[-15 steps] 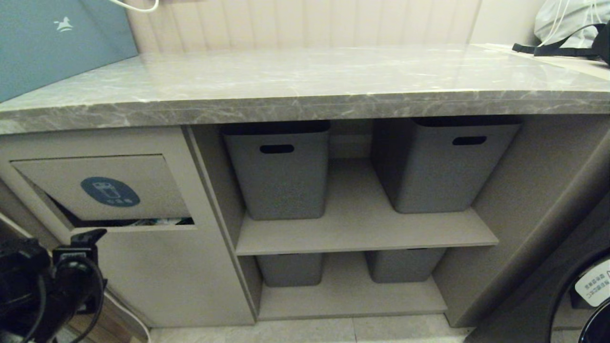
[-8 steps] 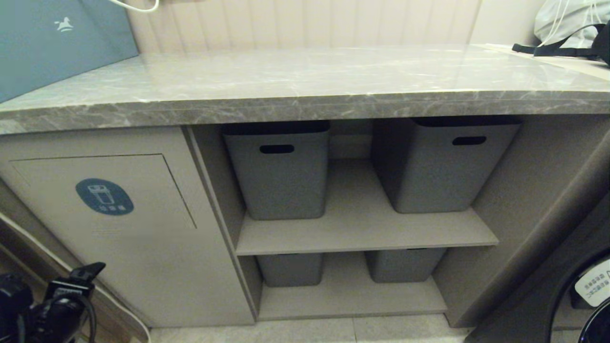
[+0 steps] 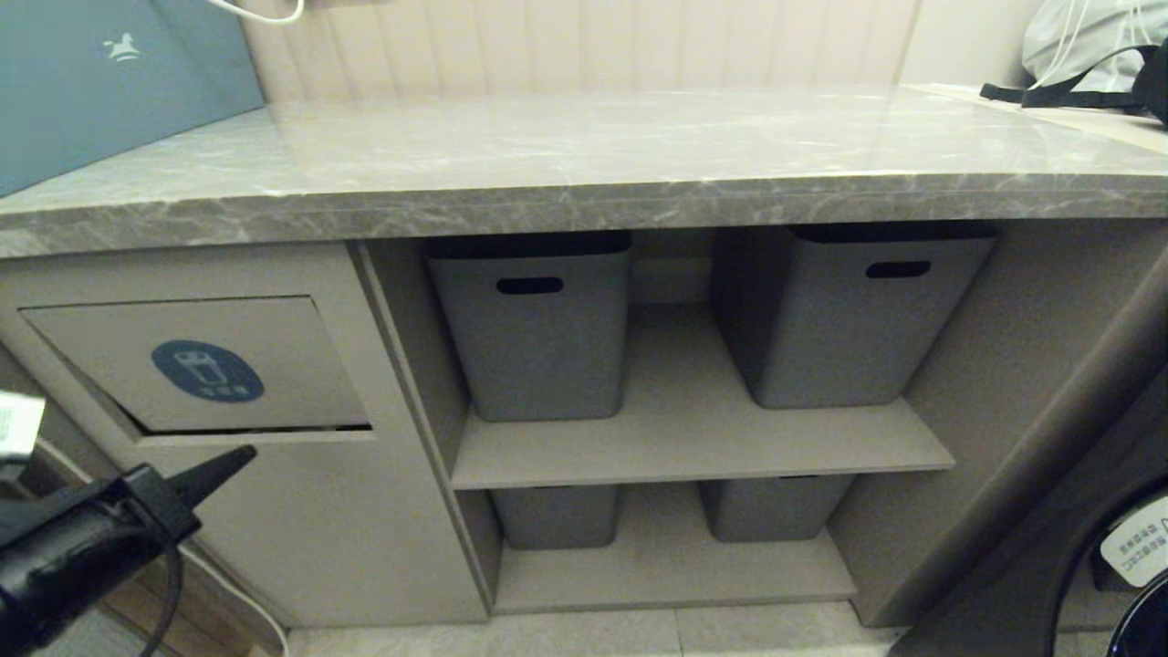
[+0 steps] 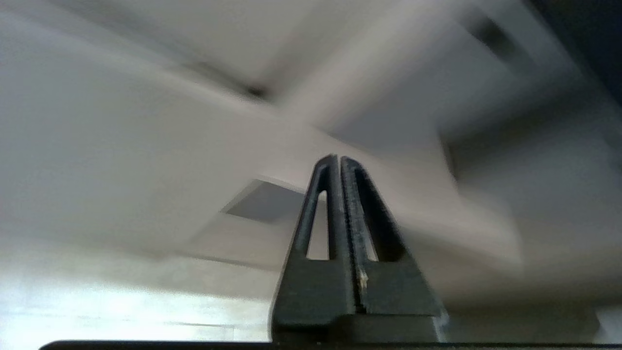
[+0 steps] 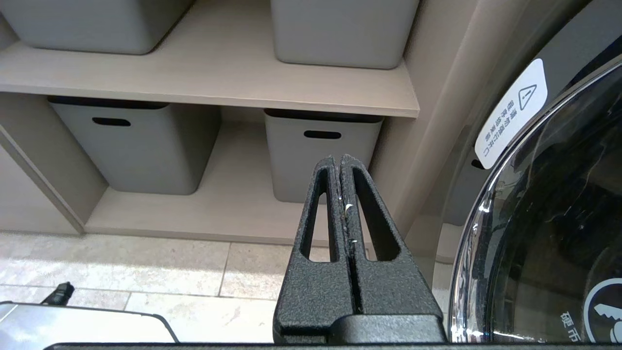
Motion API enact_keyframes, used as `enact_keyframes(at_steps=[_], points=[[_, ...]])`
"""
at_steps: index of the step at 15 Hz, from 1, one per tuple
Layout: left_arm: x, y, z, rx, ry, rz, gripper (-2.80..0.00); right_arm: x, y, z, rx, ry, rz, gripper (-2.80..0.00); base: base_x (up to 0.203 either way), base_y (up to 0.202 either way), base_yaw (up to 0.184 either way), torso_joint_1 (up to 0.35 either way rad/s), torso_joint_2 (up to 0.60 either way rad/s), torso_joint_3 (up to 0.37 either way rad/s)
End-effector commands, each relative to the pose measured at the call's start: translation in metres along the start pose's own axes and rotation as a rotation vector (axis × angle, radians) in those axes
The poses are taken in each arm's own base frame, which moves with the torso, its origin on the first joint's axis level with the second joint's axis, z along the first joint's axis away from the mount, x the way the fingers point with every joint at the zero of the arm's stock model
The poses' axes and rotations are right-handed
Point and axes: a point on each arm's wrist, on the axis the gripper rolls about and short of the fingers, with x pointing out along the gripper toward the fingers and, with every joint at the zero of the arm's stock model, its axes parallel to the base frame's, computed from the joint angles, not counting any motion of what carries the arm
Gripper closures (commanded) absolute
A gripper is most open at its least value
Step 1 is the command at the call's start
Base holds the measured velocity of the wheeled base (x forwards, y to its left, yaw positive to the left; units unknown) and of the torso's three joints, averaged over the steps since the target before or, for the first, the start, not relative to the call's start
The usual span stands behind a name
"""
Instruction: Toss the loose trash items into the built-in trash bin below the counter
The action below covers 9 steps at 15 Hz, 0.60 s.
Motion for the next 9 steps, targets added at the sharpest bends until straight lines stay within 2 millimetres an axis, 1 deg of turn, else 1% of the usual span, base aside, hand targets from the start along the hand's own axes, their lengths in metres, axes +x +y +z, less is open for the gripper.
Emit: enact_keyframes(at_steps=[1,3,5,8,9], points=[[-0.024,-0.019,0.007,0.202,0.01,-0.182,0.0,0.0,0.0,0.0,-0.001,-0.001,0.001,0.0,0.0,0.0,0.0,0.0,0.0,0.0],[-0.055,-0.025,-0.01,0.313,0.05,-0.215,0.0,0.0,0.0,0.0,-0.001,-0.001,0.002,0.0,0.0,0.0,0.0,0.0,0.0,0.0],[-0.088,-0.024,-0.036,0.358,0.041,-0.162,0.0,0.0,0.0,0.0,-0.001,-0.002,0.002,0.0,0.0,0.0,0.0,0.0,0.0,0.0],[-0.133,-0.02,-0.072,0.402,-0.022,-0.007,0.0,0.0,0.0,0.0,-0.002,-0.001,0.002,0.0,0.0,0.0,0.0,0.0,0.0,0.0],[-0.144,-0.015,-0.085,0.412,-0.015,0.092,0.0,0.0,0.0,0.0,0.001,-0.002,0.002,0.0,0.0,0.0,0.0,0.0,0.0,0.0]])
